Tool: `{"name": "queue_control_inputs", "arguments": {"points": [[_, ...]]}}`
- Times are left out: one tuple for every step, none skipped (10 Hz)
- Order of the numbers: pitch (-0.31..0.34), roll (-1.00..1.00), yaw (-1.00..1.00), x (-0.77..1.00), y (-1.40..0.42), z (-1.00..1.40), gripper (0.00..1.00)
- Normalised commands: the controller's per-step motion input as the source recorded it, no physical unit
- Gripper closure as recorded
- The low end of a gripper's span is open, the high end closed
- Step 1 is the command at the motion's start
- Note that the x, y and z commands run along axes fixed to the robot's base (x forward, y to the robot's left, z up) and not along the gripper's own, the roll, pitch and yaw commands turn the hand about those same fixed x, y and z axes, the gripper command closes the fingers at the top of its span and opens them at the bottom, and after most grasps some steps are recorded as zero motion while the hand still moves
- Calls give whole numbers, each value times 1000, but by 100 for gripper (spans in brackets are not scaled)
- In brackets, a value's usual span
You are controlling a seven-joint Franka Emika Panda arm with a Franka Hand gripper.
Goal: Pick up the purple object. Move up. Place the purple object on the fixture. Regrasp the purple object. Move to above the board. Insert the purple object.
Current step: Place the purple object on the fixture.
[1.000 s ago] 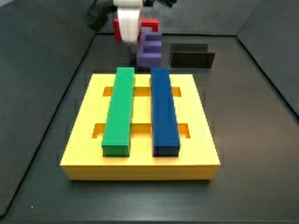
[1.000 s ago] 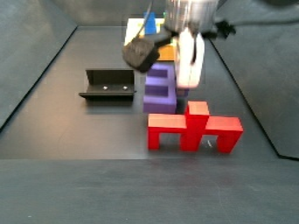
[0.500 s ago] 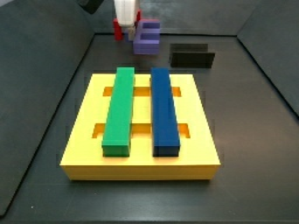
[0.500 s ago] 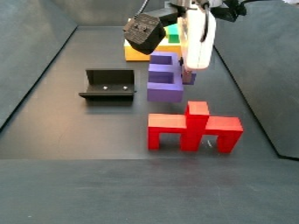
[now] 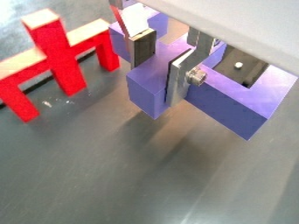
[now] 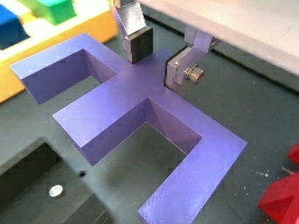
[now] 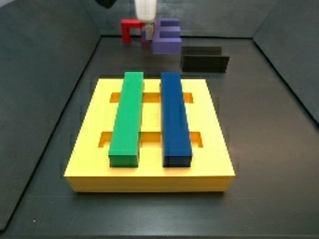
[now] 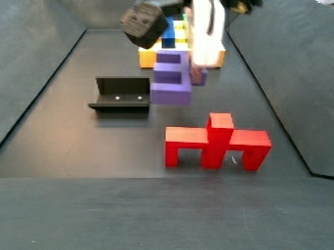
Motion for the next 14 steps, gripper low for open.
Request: {"name": "queue_control_inputs", "arguments": {"points": [[480, -169, 434, 486, -66, 226, 100], [486, -166, 489, 431, -103, 166, 100], [509, -83, 471, 531, -149, 69, 100], [509, -126, 463, 549, -183, 14, 100], [517, -129, 477, 520, -177, 20, 100], [506, -80, 480, 529, -166, 60, 100], [537, -77, 483, 497, -151, 103, 100], [574, -169, 529, 366, -163, 109, 100], [569, -246, 540, 340, -197, 94, 100], [543, -386, 554, 311, -246, 20, 100], [503, -457, 580, 274, -263, 0, 100], [529, -477, 560, 254, -229, 6, 100], [503, -451, 589, 209, -206, 40, 100], [469, -454, 600, 183, -191, 69, 100]]}}
